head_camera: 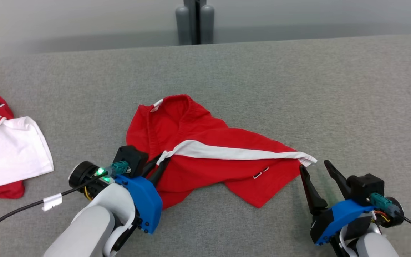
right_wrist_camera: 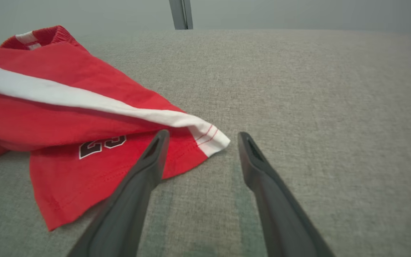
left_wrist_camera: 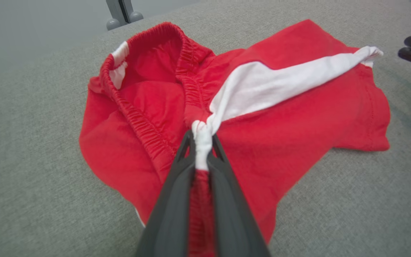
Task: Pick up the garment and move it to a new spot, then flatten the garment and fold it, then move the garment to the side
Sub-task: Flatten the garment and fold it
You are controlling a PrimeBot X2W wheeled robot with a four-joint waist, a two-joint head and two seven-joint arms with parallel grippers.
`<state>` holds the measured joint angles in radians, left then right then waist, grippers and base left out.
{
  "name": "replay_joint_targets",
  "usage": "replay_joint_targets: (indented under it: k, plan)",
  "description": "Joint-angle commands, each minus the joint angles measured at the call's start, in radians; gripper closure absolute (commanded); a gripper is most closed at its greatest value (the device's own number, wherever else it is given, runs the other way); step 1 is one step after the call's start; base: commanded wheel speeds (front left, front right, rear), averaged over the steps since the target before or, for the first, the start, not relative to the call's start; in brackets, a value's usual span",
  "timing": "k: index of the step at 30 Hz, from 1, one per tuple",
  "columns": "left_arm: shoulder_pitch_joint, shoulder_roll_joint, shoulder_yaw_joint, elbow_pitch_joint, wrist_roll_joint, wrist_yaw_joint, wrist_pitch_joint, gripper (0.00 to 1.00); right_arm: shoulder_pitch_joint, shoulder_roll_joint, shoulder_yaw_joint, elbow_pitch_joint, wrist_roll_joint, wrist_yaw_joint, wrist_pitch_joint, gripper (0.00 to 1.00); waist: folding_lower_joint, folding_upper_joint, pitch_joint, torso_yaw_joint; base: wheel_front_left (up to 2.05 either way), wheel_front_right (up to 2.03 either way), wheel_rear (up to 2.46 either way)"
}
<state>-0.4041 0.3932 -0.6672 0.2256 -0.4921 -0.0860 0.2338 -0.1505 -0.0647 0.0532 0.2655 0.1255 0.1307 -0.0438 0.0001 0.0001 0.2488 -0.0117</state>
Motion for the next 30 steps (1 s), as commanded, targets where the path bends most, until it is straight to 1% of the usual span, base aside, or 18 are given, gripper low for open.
replay_joint_targets:
  k: [1,8,9,10,11,14,18,23,26,30]
  plan:
    - [-0.023,-0.005,-0.003,-0.005,0.003,-0.001,-0.009,1.00,-0.027,-0.008,0.000,0.021,0.003,0.000,-0.008,0.00,-0.0001,-0.0001,0.018,0.019,0.00,0.00,0.00]
    - [-0.052,-0.017,-0.012,-0.020,0.015,-0.009,-0.055,1.00,-0.119,-0.017,-0.022,0.170,-0.005,0.000,-0.053,0.00,-0.0001,-0.0001,0.056,0.057,0.00,0.00,0.00]
    - [-0.051,-0.018,-0.012,-0.019,0.016,-0.009,-0.063,1.00,-0.127,-0.017,-0.019,0.187,0.002,0.000,-0.059,0.57,-0.0001,-0.0001,0.057,0.060,0.00,0.00,0.00]
    - [-0.050,-0.020,-0.010,-0.021,0.018,-0.008,-0.076,1.00,-0.133,-0.018,-0.008,0.203,0.018,0.000,-0.056,1.00,-0.0001,-0.0001,0.056,0.062,0.00,0.00,0.00]
    - [-0.049,-0.022,-0.006,-0.024,0.017,-0.005,-0.090,1.00,-0.137,-0.026,-0.001,0.213,0.024,0.000,-0.059,1.00,-0.0001,-0.0001,0.054,0.063,0.00,0.00,0.00]
    - [-0.040,-0.026,0.009,-0.040,0.005,-0.004,-0.141,1.00,-0.155,-0.043,0.009,0.197,0.055,0.000,-0.112,1.00,-0.0001,-0.0001,0.040,0.059,0.00,0.00,0.00]
    - [-0.026,-0.022,0.048,-0.076,0.004,0.026,-0.220,1.00,-0.167,-0.071,0.008,0.134,0.080,0.000,-0.162,1.00,-0.0001,-0.0001,0.002,0.042,0.00,0.00,0.00]
    - [-0.049,-0.013,0.107,-0.168,0.023,0.074,-0.313,1.00,-0.200,-0.116,-0.003,-0.037,0.068,0.000,-0.180,1.00,-0.0001,-0.0001,-0.054,0.018,0.00,0.00,0.00]
    - [-0.073,-0.008,0.141,-0.239,0.041,0.105,-0.356,1.00,-0.221,-0.140,-0.024,-0.169,0.050,0.000,-0.155,1.00,-0.0001,-0.0001,-0.092,0.007,0.00,0.00,0.00]
    - [-0.116,0.009,0.183,-0.333,0.064,0.137,-0.374,1.00,-0.254,-0.154,-0.057,-0.324,0.042,-0.001,-0.094,1.00,-0.0001,-0.0001,-0.140,-0.010,0.00,0.00,0.00]
